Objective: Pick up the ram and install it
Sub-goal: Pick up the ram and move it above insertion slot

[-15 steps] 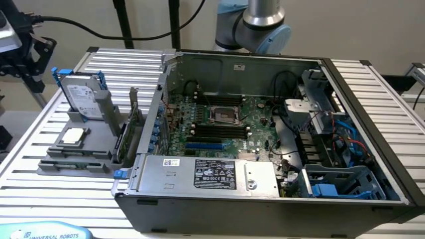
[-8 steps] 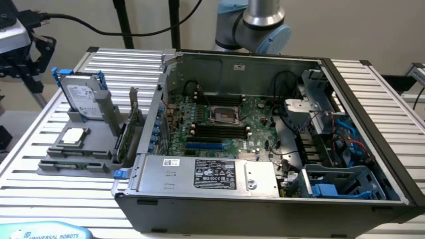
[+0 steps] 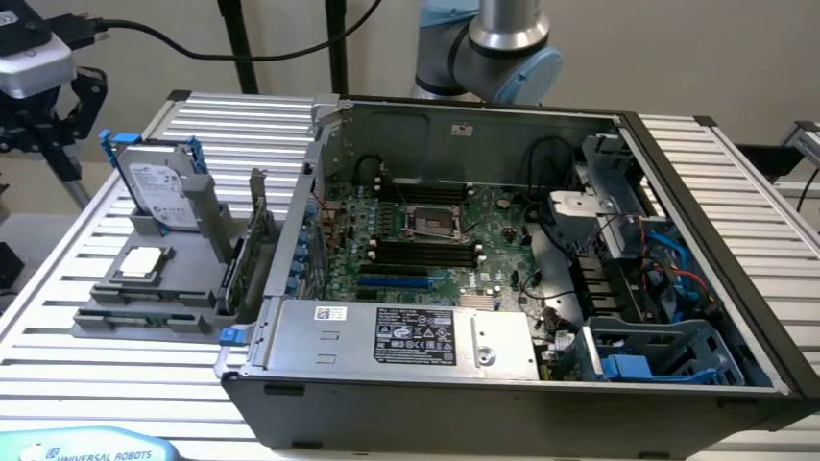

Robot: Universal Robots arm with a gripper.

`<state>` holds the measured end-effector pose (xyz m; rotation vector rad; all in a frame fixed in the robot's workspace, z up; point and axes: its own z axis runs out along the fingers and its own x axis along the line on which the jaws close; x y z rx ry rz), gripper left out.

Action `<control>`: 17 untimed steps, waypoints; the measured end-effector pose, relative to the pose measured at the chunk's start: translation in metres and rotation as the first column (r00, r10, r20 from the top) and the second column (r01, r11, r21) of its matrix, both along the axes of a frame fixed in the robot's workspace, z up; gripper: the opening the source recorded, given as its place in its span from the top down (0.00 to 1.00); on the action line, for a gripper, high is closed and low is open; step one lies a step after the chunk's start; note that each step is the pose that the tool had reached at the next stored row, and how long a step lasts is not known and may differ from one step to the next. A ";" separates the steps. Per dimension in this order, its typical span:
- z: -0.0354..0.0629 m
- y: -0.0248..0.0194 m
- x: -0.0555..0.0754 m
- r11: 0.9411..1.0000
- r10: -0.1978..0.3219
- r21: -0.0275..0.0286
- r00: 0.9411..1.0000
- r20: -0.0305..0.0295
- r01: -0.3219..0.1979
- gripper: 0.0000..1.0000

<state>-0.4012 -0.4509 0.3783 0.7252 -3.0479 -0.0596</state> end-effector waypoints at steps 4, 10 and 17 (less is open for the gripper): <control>-0.0003 0.0000 0.000 0.997 0.073 -0.001 0.997 -0.001 -0.073 0.89; -0.0008 0.0000 0.000 0.984 0.180 -0.001 0.984 -0.002 -0.180 0.89; -0.0013 0.0000 0.000 0.953 0.304 -0.002 0.953 -0.003 -0.304 0.89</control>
